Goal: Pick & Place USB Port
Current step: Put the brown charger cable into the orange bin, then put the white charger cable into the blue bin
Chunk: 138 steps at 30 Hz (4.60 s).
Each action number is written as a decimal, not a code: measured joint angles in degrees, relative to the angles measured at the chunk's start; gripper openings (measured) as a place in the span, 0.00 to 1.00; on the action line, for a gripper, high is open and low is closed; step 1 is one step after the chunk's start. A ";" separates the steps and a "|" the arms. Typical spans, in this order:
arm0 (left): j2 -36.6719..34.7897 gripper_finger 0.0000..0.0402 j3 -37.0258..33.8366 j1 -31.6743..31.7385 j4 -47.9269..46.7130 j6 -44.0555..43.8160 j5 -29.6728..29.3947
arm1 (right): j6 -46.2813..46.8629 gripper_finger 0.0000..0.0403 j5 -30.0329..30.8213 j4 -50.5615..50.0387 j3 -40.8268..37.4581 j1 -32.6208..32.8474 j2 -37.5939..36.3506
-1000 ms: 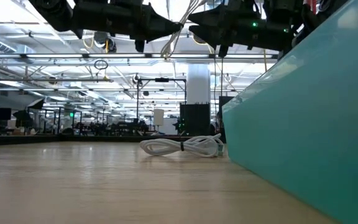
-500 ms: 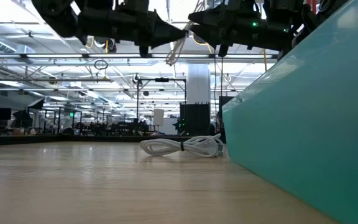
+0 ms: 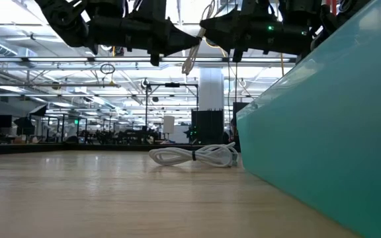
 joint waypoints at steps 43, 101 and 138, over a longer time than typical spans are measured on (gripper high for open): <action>-3.63 0.48 -0.07 -1.82 -46.10 -1.61 -17.93 | 75.04 0.00 10.06 -132.21 20.65 12.59 -36.13; 3.15 0.48 -0.04 -7.39 -35.44 -1.87 -10.98 | 123.87 0.00 -1.34 -114.04 12.52 56.87 -0.07; 3.10 0.48 -0.04 -8.13 -35.75 -1.17 -10.99 | 117.04 0.32 1.19 -122.42 12.28 52.15 -9.57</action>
